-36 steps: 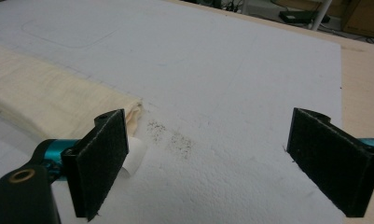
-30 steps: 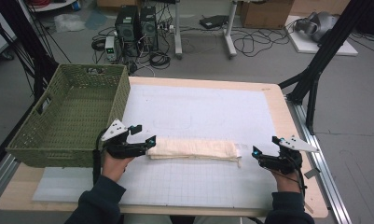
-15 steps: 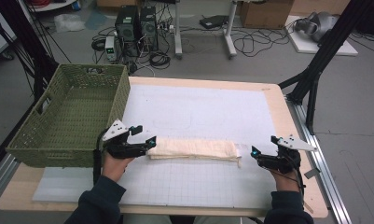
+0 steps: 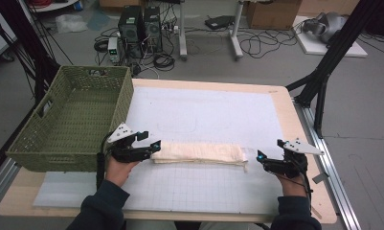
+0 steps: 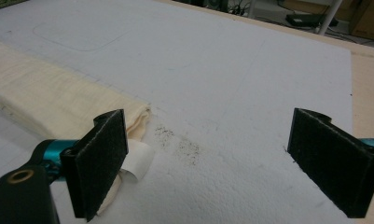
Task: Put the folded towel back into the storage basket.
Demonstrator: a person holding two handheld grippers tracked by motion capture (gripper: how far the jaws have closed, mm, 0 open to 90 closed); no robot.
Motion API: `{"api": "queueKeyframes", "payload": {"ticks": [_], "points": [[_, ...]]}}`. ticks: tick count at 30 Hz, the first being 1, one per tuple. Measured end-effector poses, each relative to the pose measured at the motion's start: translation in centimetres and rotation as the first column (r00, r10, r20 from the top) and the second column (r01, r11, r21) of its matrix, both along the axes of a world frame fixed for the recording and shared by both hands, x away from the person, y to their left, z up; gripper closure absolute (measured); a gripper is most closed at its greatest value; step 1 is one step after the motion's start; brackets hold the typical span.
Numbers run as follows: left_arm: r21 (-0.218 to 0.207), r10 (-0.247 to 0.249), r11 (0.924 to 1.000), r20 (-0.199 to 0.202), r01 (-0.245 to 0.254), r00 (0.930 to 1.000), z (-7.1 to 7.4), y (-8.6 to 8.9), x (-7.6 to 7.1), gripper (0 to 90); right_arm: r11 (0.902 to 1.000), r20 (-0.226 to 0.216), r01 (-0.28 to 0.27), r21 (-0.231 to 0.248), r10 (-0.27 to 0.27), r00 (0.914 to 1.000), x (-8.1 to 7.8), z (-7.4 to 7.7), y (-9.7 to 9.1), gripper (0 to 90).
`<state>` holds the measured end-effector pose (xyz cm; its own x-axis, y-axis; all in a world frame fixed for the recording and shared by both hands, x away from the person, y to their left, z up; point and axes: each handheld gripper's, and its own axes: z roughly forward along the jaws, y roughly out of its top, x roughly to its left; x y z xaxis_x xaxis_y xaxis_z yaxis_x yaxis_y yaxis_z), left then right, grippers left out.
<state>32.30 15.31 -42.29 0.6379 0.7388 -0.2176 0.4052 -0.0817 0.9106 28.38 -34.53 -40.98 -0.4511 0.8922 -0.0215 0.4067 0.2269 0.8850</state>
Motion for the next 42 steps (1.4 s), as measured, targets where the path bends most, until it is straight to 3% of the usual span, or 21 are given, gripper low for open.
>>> {"api": "queueKeyframes", "payload": {"ticks": [8,14,25,29,33,35,38,42], "points": [[0.079,0.038,0.9963,-0.080,-0.031,0.9961,-0.8,-0.4,0.3,31.1,0.9999,-0.010,-0.010,-0.002,0.010,0.9999,-0.1,-0.1,0.6,11.4],[0.118,0.031,0.9928,-0.100,-0.019,0.9945,-1.2,-0.7,0.0,33.2,0.9995,-0.030,-0.017,0.027,0.017,0.9994,0.4,-0.2,1.3,11.5],[0.189,0.031,0.9820,-0.210,0.009,0.9772,-2.6,-1.5,-0.3,42.3,0.9969,-0.060,-0.078,-0.014,0.077,0.9953,1.0,-0.7,3.1,11.8],[0.220,0.035,0.9755,-0.192,0.008,0.9808,-2.6,-1.8,-0.6,42.5,0.9955,-0.067,-0.093,-0.018,0.092,0.9936,1.1,-0.9,3.2,11.8],[0.264,0.032,0.9643,-0.171,0.014,0.9848,-2.6,-2.5,-1.1,42.2,0.9949,-0.072,-0.098,-0.022,0.097,0.9927,1.0,-1.0,3.4,12.0],[0.282,0.015,0.9589,-0.161,0.032,0.9869,-2.5,-2.7,-1.3,47.0,0.9934,-0.080,-0.110,-0.031,0.107,0.9910,1.0,-1.2,3.6,14.2],[0.269,-0.010,0.9615,-0.164,0.054,0.9865,-2.6,-2.7,-1.4,57.9,0.9919,-0.085,-0.120,-0.040,0.117,0.9895,1.0,-1.4,3.9,17.9],[0.245,-0.034,0.9665,-0.174,0.076,0.9841,-2.6,-2.7,-1.5,69.1,0.9919,-0.100,-0.126,-0.019,0.123,0.9873,1.0,-1.7,4.2,21.6]]}}
